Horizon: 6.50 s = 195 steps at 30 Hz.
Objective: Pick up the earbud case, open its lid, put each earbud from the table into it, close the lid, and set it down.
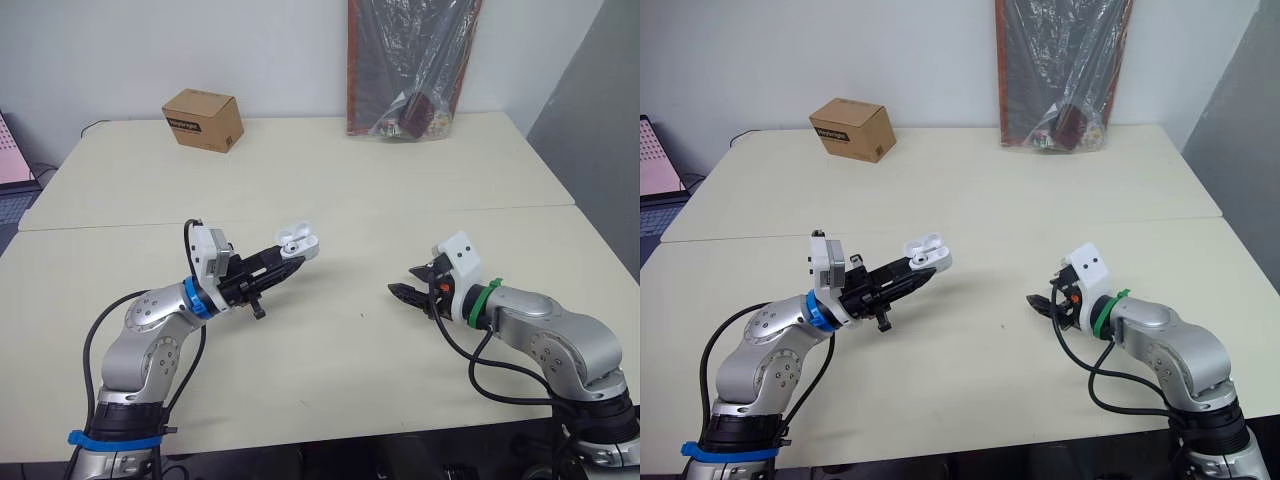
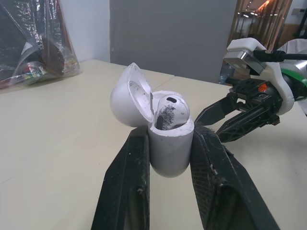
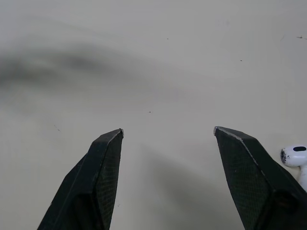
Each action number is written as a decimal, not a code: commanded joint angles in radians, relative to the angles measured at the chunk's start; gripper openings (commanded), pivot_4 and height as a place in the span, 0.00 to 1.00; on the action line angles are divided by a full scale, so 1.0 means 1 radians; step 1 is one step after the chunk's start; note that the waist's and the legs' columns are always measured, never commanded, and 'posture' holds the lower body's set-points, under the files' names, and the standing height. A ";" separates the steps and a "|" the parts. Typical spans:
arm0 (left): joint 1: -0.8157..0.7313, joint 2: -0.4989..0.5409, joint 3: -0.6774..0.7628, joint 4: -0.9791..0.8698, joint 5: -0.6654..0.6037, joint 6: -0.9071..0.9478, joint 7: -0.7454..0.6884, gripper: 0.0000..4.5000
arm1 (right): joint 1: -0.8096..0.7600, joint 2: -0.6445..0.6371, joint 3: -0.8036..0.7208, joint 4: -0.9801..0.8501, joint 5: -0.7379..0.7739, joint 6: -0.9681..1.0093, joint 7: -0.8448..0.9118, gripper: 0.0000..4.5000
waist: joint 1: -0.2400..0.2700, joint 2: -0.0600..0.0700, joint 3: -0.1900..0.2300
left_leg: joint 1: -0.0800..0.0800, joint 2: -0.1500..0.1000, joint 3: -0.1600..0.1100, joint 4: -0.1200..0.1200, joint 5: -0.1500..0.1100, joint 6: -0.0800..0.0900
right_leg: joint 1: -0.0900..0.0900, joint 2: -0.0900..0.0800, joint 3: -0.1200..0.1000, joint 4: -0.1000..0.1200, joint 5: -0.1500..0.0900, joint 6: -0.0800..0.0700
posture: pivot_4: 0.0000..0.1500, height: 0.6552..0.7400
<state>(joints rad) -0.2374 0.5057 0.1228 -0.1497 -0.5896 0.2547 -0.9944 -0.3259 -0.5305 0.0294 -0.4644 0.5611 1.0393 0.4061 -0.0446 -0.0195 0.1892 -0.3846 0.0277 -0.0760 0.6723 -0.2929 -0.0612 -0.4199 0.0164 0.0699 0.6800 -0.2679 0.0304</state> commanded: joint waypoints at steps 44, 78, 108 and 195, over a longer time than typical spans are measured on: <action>-0.015 -0.011 0.004 -0.016 -0.009 -0.022 -0.006 0.18 | -0.105 -0.019 -0.067 0.136 -0.118 -0.014 -0.073 0.70 | 0.000 0.000 0.000 | 0.000 0.000 0.000 0.003 0.000 0.000 | 0.001 0.000 0.000 0.001 0.000 0.000 | 1.00 1.00; 0.027 -0.002 0.024 0.006 -0.009 -0.061 -0.031 0.18 | -0.142 0.040 -0.019 0.328 -0.244 -0.053 -0.029 0.19 | 0.000 0.000 0.000 | 0.000 0.000 0.001 0.003 0.000 0.000 | 0.000 0.000 0.001 0.001 0.000 0.000 | 1.00 1.00; 0.015 -0.008 0.012 0.049 -0.002 -0.095 -0.045 0.18 | -0.181 -0.464 0.427 0.245 -0.537 -0.643 0.772 0.19 | 0.003 0.000 0.000 | 0.002 0.000 0.000 0.005 0.000 0.000 | 0.003 0.000 0.000 0.001 0.000 0.000 | 1.00 1.00; 0.022 -0.043 -0.002 0.022 0.009 -0.090 -0.014 0.18 | -0.545 -0.423 0.809 0.029 -0.723 0.156 0.881 0.08 | 0.012 0.000 0.000 | 0.005 0.000 -0.003 0.005 0.000 0.000 | 0.007 -0.001 -0.004 0.000 0.000 0.000 | 1.00 1.00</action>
<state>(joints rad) -0.2076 0.4630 0.1129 -0.0873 -0.5745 0.1824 -1.0115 -0.8571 -0.9408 0.8470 -0.4014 -0.1717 1.2050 1.2940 -0.0326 -0.0194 0.1892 -0.3794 0.0278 -0.0785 0.6775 -0.2929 -0.0613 -0.4128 0.0155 0.0664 0.6800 -0.2678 0.0305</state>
